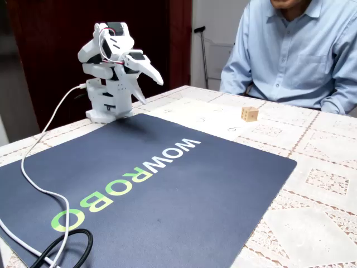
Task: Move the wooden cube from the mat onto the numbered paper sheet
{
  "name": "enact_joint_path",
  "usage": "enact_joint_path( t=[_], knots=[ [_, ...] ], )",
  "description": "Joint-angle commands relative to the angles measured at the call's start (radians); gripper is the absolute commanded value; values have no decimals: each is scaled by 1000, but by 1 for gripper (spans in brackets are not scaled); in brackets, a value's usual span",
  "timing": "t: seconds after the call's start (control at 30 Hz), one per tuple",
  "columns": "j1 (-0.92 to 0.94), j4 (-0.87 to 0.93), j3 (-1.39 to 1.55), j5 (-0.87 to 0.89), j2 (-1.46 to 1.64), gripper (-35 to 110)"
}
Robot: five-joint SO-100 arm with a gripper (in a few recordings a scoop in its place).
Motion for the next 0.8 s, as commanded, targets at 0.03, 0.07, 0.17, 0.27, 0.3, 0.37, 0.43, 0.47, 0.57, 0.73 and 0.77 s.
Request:
enact_joint_path(
  t=[0.03,0.07,0.17,0.27,0.3,0.37,0.43,0.47,0.57,0.73,0.77],
  knots=[
    [11,15,83,25,41,17],
    [12,14,95,35,41,11],
    [12,8,137,34,41,3],
    [12,6,141,31,41,0],
    [8,6,141,26,41,0],
    [8,6,141,26,41,0],
    [6,6,141,26,41,0],
    [5,6,143,23,41,0],
    [2,6,143,23,41,0],
    [14,6,143,43,41,0],
    [14,6,143,44,41,0]
  ],
)
